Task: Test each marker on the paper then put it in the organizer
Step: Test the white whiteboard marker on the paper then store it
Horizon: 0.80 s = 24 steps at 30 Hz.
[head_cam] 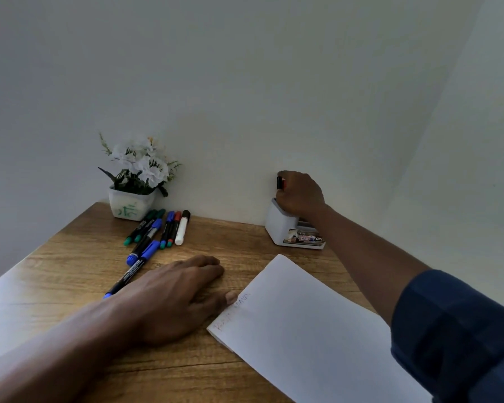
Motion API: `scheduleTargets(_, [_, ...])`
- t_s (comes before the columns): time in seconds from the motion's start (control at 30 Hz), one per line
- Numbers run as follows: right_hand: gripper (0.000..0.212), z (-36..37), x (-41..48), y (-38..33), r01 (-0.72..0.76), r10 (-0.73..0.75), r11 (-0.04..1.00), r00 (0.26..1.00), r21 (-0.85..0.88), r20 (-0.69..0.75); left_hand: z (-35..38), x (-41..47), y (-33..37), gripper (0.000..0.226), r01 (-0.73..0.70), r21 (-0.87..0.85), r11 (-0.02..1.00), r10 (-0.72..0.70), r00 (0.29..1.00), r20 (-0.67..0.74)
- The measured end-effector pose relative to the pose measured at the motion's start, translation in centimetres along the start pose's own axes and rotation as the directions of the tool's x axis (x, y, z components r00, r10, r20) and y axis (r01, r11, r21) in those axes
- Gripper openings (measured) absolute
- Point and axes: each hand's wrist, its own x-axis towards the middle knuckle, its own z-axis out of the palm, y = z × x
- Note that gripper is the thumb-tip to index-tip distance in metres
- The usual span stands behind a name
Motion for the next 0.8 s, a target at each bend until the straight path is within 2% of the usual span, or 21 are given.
scheduleTargets(0.07, [0.049,-0.3,-0.7,-0.8,0.089,-0.091,0.996,0.99,-0.027,-0.104,0.0,0.0,0.0,0.082,0.0,0.008,1.0,0.0,1.0,-0.002])
scheduleTargets(0.13, [0.042,0.0,-1.6,-2.2,0.244,-0.236,0.97,0.958,0.026,-0.165,0.0,0.0,0.1,0.076,0.005,0.009,1.0,-0.005,1.0,0.002])
scheduleTargets(0.17, [0.036,0.2,-2.0,-3.1,0.331,-0.32,0.941,0.937,0.062,-0.142,-0.1,0.0,0.1,0.075,0.009,0.008,1.0,-0.009,1.0,0.01])
scheduleTargets(0.23, [0.031,0.8,-3.0,-5.1,0.474,-0.475,0.875,0.88,0.098,-0.006,-0.1,0.0,0.1,0.074,0.009,0.014,1.0,-0.009,1.0,0.02])
scheduleTargets(0.3, [0.036,2.0,-3.7,-7.2,0.576,-0.576,0.816,0.804,0.049,0.145,0.0,0.0,0.0,0.073,0.007,0.025,1.0,-0.007,1.0,0.014])
scheduleTargets(0.4, [0.05,4.5,-3.9,-9.7,0.666,-0.626,0.741,0.733,-0.09,0.266,0.2,0.0,0.0,0.074,-0.005,0.027,1.0,0.005,1.0,-0.009])
scheduleTargets(0.5, [0.057,6.4,-3.3,-11.2,0.685,-0.63,0.719,0.714,-0.12,0.304,0.3,0.0,-0.1,0.074,-0.012,0.033,0.999,0.012,1.0,-0.02])
scheduleTargets(0.67, [0.05,7.2,-2.7,-12.1,0.667,-0.603,0.742,0.708,-0.067,0.368,0.3,0.2,-0.1,0.072,-0.023,0.031,0.999,0.024,0.999,-0.028])
scheduleTargets(0.8, [0.037,6.7,-2.8,-11.6,0.721,-0.623,0.673,0.672,-0.163,0.401,0.2,0.1,0.0,0.071,-0.035,0.048,0.998,0.036,0.999,-0.031])
